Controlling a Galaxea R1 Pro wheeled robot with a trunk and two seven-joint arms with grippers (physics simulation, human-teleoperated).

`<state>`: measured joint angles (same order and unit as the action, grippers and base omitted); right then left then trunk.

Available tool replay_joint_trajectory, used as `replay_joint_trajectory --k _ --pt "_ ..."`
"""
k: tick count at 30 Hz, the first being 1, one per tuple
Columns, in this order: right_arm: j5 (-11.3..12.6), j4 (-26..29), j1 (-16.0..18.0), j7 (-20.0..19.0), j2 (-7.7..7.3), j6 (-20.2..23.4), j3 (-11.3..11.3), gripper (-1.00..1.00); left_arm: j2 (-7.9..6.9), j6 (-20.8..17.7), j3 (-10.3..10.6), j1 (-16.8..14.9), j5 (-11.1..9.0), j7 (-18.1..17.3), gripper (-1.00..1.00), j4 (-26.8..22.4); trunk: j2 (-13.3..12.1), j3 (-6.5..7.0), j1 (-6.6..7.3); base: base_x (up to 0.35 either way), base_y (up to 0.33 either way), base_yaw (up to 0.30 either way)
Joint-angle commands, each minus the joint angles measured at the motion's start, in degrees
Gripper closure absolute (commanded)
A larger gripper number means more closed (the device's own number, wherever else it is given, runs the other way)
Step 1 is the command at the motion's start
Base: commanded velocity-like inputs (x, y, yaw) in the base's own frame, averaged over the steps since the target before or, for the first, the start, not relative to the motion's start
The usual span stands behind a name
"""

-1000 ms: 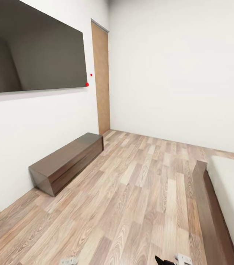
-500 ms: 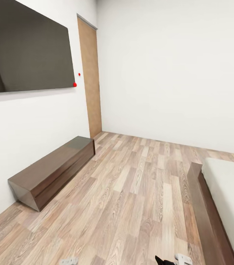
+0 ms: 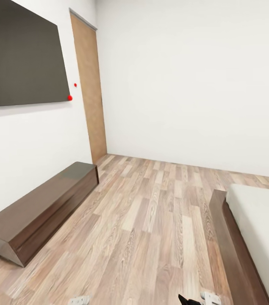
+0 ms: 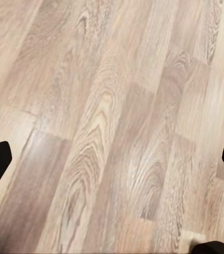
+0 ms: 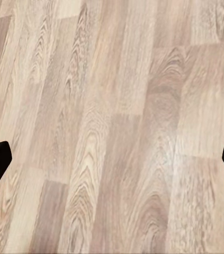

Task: In the bedroom, move the book from the bed onto either nightstand, and place the two sandals side by side next to the bed.

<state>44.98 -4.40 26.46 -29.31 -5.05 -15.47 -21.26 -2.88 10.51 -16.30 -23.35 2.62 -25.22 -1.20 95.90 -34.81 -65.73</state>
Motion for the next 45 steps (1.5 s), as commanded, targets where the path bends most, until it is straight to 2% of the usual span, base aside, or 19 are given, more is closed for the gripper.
replay_joint_trajectory --k 1,22,37,45 --pt "0.5 -0.3 0.1 -0.4 0.04 -0.3 -0.5 -1.00 -0.02 0.2 -0.3 0.0 0.3 -0.2 -1.00 0.1 0.0 -0.06 -0.03 0.331 0.000 -0.270" --pt "0.6 -0.3 0.1 -0.4 0.04 -0.3 -0.5 -1.00 -0.02 0.2 -0.3 0.0 0.3 -0.2 -1.00 0.1 0.0 -0.07 -0.03 0.331 0.000 -0.037" --pt "0.6 -0.3 0.1 -0.4 0.04 -0.3 -0.5 -1.00 -0.02 0.2 -0.3 0.0 0.3 -0.2 -1.00 0.1 0.0 -1.15 -0.03 0.331 0.000 0.000" --pt "0.6 -0.3 0.1 -0.4 0.04 -0.3 -0.5 -1.00 -0.02 0.2 -0.3 0.0 0.3 -0.2 -1.00 0.1 0.0 -1.31 -0.03 0.331 0.000 0.000"
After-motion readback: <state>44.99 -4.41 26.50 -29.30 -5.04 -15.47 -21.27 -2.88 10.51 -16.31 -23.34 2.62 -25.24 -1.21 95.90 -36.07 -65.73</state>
